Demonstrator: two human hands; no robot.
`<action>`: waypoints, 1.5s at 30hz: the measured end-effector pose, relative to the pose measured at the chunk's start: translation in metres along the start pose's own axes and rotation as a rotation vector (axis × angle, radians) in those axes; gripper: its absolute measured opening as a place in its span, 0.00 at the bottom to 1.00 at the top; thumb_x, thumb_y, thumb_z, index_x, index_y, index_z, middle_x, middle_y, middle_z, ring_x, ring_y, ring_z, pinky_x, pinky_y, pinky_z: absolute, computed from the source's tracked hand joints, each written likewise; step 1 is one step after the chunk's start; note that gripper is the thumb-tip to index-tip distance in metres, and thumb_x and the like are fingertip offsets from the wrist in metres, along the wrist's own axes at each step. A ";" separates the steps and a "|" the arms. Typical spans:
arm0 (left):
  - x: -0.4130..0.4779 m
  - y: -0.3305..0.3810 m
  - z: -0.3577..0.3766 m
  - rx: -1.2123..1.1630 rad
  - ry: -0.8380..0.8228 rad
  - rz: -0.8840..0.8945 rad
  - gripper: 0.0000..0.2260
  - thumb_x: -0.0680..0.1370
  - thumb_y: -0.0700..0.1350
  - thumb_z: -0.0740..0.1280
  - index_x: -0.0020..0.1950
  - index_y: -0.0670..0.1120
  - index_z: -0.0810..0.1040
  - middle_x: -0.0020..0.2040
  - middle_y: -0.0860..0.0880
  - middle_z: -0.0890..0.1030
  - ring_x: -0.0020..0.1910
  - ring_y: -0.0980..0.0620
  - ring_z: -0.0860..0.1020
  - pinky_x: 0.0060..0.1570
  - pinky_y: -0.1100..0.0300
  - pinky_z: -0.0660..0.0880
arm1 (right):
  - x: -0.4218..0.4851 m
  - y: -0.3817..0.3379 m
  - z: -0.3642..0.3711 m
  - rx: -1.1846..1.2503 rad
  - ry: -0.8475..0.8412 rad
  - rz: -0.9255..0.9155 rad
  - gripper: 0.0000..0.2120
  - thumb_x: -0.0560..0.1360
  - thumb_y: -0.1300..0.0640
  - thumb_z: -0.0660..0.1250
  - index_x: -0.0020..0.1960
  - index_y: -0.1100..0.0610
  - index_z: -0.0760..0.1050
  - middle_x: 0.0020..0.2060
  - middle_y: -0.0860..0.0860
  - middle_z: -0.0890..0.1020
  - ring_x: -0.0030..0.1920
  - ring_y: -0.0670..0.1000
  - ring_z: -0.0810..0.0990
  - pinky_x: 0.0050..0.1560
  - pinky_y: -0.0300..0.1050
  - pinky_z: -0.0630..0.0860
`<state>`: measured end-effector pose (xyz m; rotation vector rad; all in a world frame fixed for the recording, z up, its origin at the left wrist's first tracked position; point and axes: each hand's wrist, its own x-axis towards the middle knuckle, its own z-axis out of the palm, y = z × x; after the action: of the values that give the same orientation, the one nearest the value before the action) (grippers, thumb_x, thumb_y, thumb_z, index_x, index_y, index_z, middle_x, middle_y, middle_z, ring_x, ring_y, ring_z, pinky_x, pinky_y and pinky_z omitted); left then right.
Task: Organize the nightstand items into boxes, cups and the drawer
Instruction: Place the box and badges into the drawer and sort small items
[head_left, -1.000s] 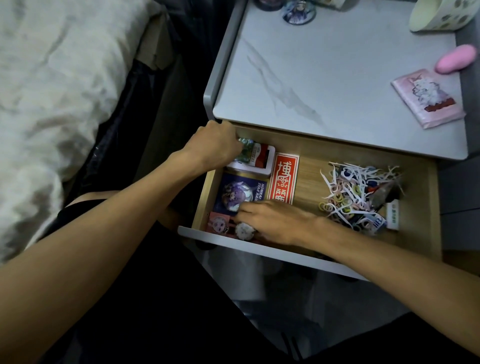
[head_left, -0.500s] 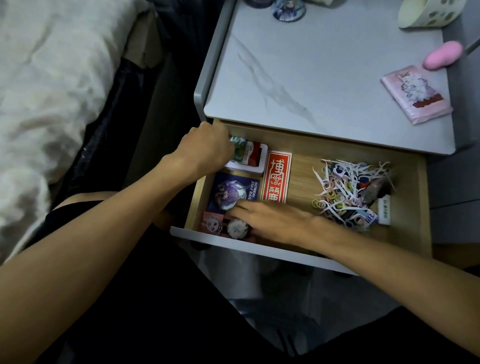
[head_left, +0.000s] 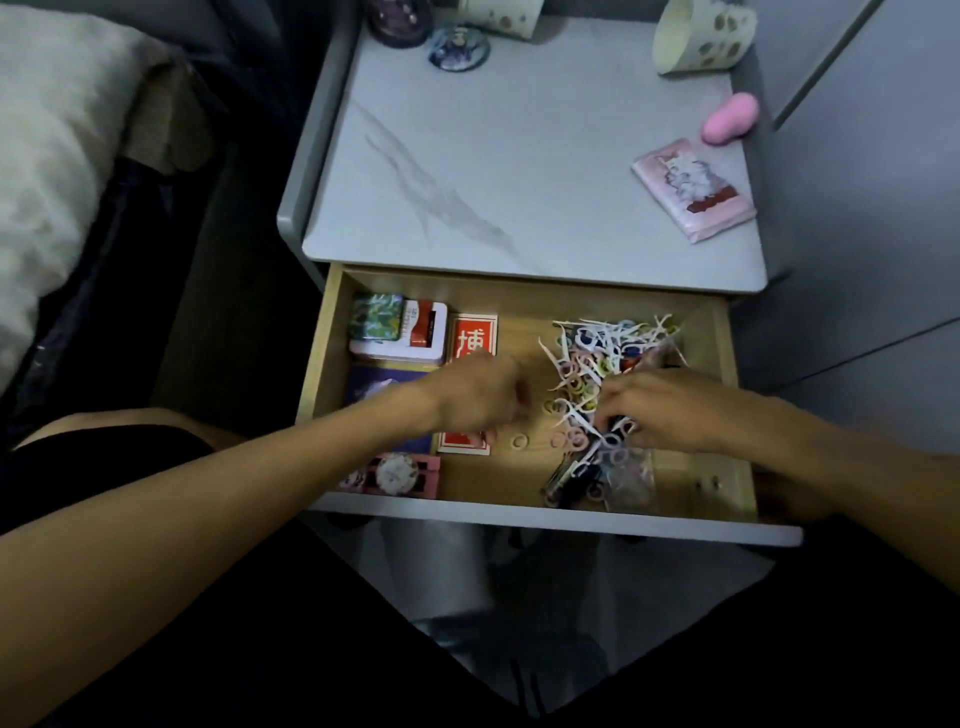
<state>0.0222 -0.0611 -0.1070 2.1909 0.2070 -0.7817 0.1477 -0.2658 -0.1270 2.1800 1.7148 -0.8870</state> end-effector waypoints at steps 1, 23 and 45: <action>0.007 0.002 0.010 -0.034 -0.048 -0.018 0.07 0.80 0.41 0.67 0.56 0.41 0.79 0.47 0.44 0.83 0.39 0.47 0.84 0.33 0.62 0.80 | 0.000 0.000 0.005 -0.028 0.014 -0.012 0.16 0.75 0.54 0.71 0.61 0.47 0.76 0.57 0.42 0.73 0.58 0.43 0.74 0.52 0.34 0.63; 0.051 0.004 0.080 0.244 0.032 0.069 0.24 0.71 0.50 0.77 0.64 0.44 0.76 0.62 0.42 0.79 0.58 0.43 0.78 0.57 0.52 0.76 | -0.002 0.024 0.007 0.026 0.022 0.104 0.10 0.72 0.54 0.74 0.46 0.47 0.72 0.43 0.44 0.77 0.46 0.46 0.76 0.47 0.44 0.73; 0.061 0.010 0.082 0.213 -0.011 0.034 0.11 0.79 0.46 0.64 0.60 0.43 0.76 0.57 0.41 0.80 0.51 0.43 0.80 0.52 0.49 0.79 | -0.019 -0.003 0.001 0.085 0.125 0.019 0.07 0.76 0.53 0.69 0.54 0.46 0.78 0.52 0.40 0.78 0.53 0.41 0.76 0.56 0.43 0.73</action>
<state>0.0362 -0.1339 -0.1786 2.3822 0.0837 -0.8294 0.1423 -0.2811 -0.1164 2.3494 1.7387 -0.8502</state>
